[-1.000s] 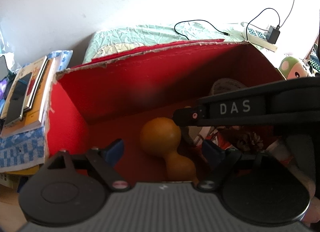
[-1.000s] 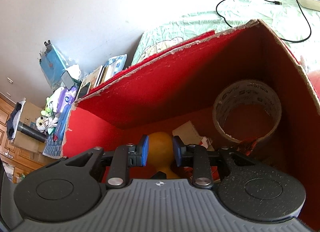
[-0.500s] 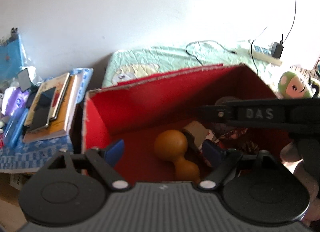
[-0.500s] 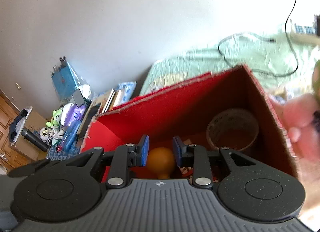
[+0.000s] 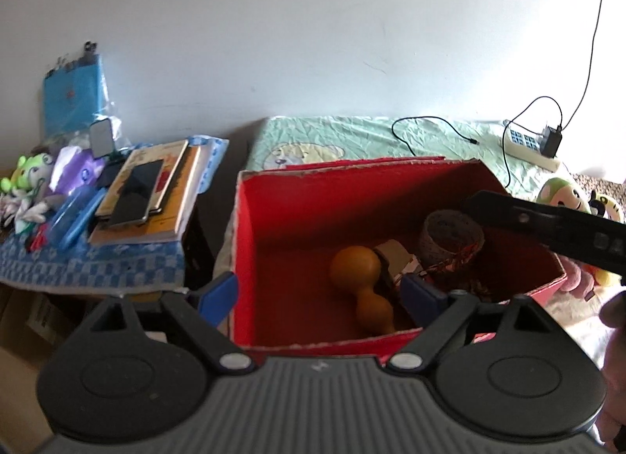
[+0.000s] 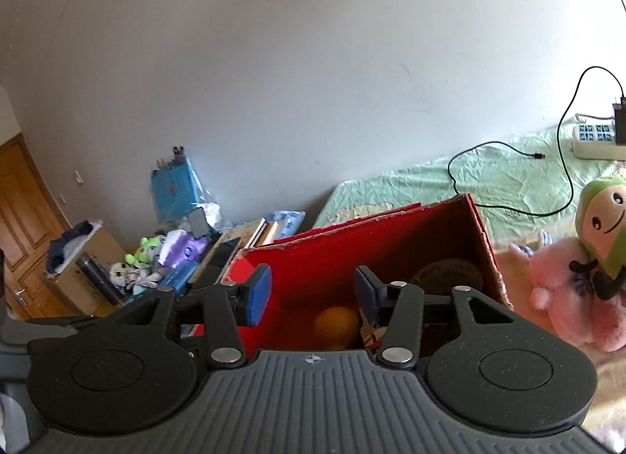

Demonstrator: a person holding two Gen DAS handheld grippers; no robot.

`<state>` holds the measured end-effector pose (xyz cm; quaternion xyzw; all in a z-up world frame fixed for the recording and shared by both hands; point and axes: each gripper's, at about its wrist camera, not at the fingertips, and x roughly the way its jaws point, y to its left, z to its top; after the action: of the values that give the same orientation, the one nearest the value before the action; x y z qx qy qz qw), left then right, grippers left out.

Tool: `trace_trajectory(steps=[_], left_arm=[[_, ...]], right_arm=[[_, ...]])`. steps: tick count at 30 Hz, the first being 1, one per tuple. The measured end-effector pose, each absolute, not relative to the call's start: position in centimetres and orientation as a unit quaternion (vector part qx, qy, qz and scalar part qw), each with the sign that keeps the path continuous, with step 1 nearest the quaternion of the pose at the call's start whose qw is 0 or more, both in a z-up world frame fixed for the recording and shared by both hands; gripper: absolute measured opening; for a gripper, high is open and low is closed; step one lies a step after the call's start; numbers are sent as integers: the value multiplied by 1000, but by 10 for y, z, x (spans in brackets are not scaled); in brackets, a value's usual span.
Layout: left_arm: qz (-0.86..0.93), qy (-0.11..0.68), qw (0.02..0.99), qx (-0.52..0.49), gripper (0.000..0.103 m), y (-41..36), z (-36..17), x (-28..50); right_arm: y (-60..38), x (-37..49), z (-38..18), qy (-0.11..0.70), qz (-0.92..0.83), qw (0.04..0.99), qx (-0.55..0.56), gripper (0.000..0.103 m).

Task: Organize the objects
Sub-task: 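Move the right gripper back out to the red packaged box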

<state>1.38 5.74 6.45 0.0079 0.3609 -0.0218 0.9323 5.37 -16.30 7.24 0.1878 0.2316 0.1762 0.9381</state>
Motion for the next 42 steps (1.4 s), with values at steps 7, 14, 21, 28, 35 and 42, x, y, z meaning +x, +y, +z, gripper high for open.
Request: trace_trajectory(steps=[7, 14, 21, 28, 35, 42], left_arm=[[0, 372, 928, -10, 90, 52, 59, -8], [16, 392, 920, -12, 90, 37, 49, -29], [29, 432, 901, -20, 91, 27, 25, -44], [36, 469, 882, -22, 92, 23, -2, -52], [-4, 503, 863, -50, 92, 20, -23, -51], [-22, 515, 855, -54, 93, 25, -34, -44]], right_arm=[[-181, 37, 62, 270, 229, 912, 208, 50], [-185, 29, 40, 321, 252, 889, 208, 50], [-186, 27, 13, 383, 261, 849, 251, 50], [-164, 23, -6, 429, 283, 825, 234, 50], [-149, 30, -17, 458, 280, 813, 224, 51], [-144, 36, -26, 473, 272, 808, 223, 51]])
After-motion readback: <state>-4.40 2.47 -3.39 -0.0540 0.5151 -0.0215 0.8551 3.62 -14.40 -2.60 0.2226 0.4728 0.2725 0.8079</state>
